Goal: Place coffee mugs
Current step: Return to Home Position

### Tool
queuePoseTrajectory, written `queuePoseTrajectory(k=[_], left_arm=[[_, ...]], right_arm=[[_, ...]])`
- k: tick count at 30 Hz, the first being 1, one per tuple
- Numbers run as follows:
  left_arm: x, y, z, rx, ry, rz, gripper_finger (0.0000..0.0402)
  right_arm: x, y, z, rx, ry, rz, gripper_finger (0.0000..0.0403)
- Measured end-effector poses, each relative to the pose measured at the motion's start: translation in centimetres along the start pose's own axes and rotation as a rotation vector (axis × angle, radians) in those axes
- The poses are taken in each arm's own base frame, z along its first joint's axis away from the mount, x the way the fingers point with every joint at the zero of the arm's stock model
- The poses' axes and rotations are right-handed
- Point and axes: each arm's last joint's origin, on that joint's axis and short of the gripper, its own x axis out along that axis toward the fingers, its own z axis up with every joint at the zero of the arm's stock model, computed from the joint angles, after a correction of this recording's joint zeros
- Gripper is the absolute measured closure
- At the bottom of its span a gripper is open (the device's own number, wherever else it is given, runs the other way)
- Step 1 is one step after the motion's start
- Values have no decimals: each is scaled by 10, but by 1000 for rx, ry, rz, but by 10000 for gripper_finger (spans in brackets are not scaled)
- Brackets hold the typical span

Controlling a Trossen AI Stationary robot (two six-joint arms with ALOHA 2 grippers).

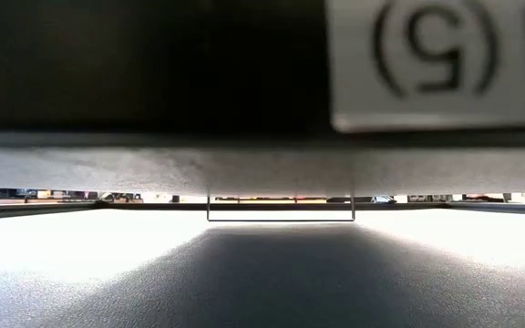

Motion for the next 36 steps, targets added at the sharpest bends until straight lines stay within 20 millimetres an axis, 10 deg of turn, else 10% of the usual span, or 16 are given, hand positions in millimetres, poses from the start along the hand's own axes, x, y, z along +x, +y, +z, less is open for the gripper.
queuePoseTrajectory(k=[19,36], left_arm=[[-1,1,-1,0,1,1,372],[-9,7,-12,-58,-95,-50,372]], right_arm=[[-51,5,9,-243,-39,22,310],[-122,-51,-21,-299,-377,-15,310]])
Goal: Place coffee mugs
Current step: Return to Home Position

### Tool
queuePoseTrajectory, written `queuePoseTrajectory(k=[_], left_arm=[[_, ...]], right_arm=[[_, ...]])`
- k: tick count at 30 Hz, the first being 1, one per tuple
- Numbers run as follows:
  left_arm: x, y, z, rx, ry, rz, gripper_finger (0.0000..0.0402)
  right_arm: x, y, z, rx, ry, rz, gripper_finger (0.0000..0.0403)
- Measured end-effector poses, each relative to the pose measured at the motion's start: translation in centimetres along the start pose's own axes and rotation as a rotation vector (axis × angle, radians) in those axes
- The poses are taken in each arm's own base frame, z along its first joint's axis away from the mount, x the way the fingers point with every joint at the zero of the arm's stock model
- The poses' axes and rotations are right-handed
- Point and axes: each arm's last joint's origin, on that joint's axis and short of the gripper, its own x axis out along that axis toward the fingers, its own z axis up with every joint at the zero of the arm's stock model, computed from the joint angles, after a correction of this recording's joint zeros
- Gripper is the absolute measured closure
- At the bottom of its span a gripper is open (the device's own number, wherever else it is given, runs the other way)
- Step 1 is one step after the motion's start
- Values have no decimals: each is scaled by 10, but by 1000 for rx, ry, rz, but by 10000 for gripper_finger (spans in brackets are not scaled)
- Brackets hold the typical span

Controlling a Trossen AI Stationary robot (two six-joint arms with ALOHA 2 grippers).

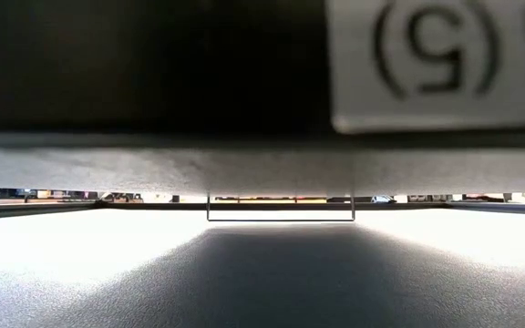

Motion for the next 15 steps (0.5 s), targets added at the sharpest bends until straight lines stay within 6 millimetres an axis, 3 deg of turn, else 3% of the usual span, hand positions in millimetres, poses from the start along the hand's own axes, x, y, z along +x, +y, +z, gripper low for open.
queuePoseTrajectory(k=[7,15], left_arm=[[19,-6,-6,-55,-185,-156,372],[52,-16,-15,-30,-376,-350,372]], right_arm=[[-1,-13,-38,41,-173,137,310],[17,-29,-89,95,-279,220,310]])
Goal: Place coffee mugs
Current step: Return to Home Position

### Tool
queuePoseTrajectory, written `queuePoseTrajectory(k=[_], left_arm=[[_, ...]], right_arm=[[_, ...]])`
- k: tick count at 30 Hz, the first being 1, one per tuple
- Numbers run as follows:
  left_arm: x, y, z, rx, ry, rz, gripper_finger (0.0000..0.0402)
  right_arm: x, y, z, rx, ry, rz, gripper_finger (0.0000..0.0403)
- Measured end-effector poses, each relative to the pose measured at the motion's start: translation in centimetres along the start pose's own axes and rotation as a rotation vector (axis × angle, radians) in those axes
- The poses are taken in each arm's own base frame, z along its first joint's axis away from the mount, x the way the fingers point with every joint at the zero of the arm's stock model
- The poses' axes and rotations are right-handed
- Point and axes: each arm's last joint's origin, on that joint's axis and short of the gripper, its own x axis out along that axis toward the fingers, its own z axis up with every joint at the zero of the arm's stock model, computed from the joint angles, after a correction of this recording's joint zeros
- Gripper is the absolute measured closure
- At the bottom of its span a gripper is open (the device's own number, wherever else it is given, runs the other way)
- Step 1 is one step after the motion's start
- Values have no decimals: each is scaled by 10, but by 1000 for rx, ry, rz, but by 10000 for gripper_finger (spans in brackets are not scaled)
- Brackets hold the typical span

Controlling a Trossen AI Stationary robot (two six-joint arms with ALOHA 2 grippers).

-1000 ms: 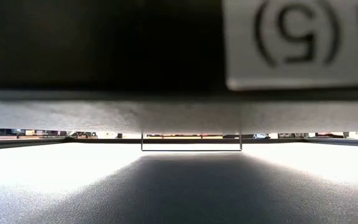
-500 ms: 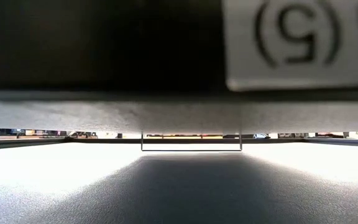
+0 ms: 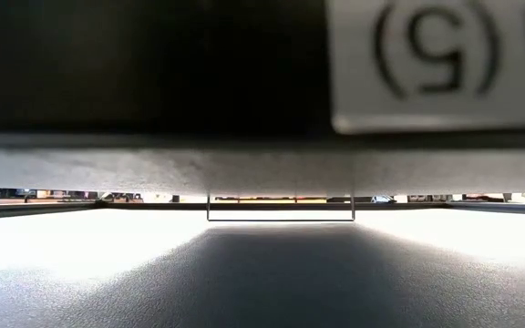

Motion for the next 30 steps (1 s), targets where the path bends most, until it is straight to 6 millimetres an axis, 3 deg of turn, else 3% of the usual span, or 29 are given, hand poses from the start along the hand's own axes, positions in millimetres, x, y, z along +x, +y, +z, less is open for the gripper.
queuePoseTrajectory(k=[13,20,30], left_arm=[[25,8,-44,63,-207,-175,375],[33,14,-70,60,-197,-188,399],[45,15,-78,47,-166,-182,401]], right_arm=[[18,-31,-74,118,-164,136,310],[32,-44,-107,191,-208,170,310],[37,-56,-132,267,-270,218,310]])
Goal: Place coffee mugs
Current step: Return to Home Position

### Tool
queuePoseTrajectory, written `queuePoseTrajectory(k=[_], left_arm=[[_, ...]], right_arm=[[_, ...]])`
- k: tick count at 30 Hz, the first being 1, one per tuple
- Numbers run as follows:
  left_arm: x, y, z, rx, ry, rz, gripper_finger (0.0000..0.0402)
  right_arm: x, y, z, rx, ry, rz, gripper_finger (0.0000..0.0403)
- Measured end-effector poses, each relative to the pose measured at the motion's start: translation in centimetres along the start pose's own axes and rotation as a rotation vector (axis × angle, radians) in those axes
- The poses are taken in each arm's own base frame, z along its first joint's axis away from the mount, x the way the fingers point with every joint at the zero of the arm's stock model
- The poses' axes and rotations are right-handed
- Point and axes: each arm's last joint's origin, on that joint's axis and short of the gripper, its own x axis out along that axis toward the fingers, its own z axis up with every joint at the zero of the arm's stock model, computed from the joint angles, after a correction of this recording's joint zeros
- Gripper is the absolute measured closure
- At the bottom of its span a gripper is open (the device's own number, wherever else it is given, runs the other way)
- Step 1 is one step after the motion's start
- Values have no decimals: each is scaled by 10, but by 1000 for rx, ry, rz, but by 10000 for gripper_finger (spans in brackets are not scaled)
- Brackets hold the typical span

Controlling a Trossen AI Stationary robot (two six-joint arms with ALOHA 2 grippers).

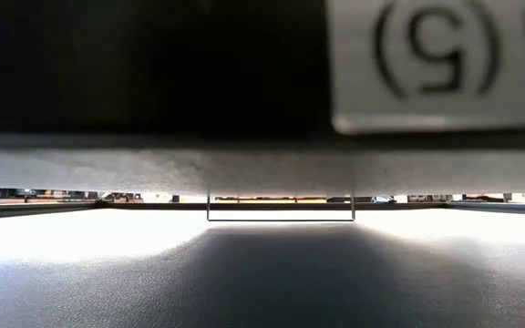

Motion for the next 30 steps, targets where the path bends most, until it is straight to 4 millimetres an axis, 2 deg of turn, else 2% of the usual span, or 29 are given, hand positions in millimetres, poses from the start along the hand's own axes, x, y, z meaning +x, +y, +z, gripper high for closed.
queuePoseTrajectory(k=[9,17,20,30], left_arm=[[10,5,-17,12,59,11,401],[-11,9,-34,-76,-74,-30,402],[-17,11,-42,-112,-58,-25,402],[-17,15,-54,-160,61,15,402]], right_arm=[[0,0,-1,-16,5,-6,310],[0,-2,-2,-19,18,-17,310],[0,-3,-3,-23,27,-40,310],[0,-5,-5,-37,37,-66,310]])
